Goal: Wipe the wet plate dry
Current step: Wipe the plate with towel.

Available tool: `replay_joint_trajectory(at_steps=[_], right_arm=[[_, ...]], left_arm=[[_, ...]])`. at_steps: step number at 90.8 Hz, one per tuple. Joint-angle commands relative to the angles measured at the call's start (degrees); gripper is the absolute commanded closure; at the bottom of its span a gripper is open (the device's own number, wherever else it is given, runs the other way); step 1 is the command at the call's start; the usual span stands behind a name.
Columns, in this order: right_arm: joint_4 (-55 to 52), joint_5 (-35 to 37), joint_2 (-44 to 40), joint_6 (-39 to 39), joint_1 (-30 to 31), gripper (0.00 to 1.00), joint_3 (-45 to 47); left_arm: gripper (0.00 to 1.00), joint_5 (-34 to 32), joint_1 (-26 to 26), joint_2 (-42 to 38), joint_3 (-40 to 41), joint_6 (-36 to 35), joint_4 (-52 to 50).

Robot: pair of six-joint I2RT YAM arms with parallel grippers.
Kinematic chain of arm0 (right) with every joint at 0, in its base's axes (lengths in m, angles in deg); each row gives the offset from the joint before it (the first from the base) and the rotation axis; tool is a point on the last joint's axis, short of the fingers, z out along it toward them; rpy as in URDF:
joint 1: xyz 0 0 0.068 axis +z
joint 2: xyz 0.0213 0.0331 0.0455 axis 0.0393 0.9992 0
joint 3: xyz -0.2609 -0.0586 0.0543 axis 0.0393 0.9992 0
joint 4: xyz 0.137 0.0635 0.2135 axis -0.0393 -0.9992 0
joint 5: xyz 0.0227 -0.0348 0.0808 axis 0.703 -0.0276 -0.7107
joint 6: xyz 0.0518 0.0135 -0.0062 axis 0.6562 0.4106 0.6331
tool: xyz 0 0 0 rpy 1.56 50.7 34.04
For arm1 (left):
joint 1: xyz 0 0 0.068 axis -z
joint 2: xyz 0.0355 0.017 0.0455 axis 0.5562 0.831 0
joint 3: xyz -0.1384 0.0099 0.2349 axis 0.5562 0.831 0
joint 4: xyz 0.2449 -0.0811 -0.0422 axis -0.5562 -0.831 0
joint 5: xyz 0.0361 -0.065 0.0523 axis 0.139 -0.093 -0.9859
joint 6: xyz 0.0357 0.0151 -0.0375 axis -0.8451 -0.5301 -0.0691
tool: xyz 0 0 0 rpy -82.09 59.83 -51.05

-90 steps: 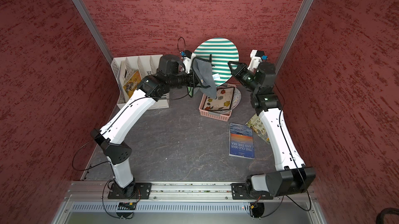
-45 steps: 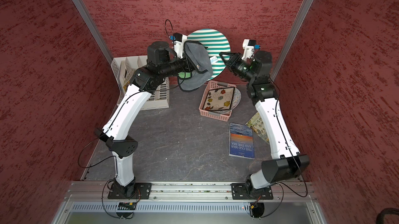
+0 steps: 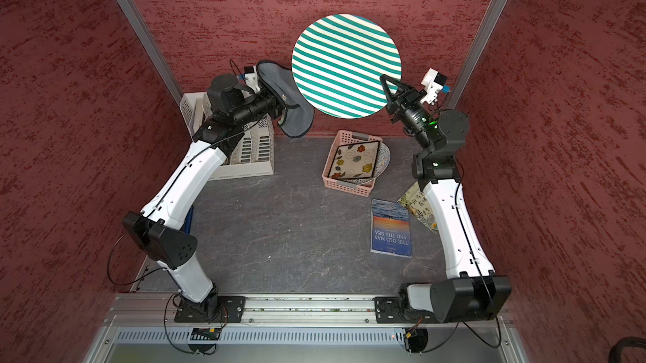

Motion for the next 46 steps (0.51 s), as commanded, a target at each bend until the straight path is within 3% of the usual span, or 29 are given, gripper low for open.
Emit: replay_joint_trajectory(at_steps=[1,12,28,46], right_arm=[[4.71,-3.24,-0.50,1.75,1.06,1.00,0.53],[6.96,-5.34,-0.27,2.63,1.93,1.00,2.88],[9.60,-11.78,2.45,2.11,6.08,1.00,-1.35],[9.39,-8.66,6.39,2.13,9.40,1.00,-7.32]], left_arm=[[1.00,4.22,0.58,2.15,-5.80,11.63,14.60],[1.00,4.16,1.42,6.11,-12.38,17.94,22.54],[1.00,3.97,3.83,11.90,-23.16,20.40,22.77],[1.00,2.49,9.34,18.91,-31.73,23.66,27.10]])
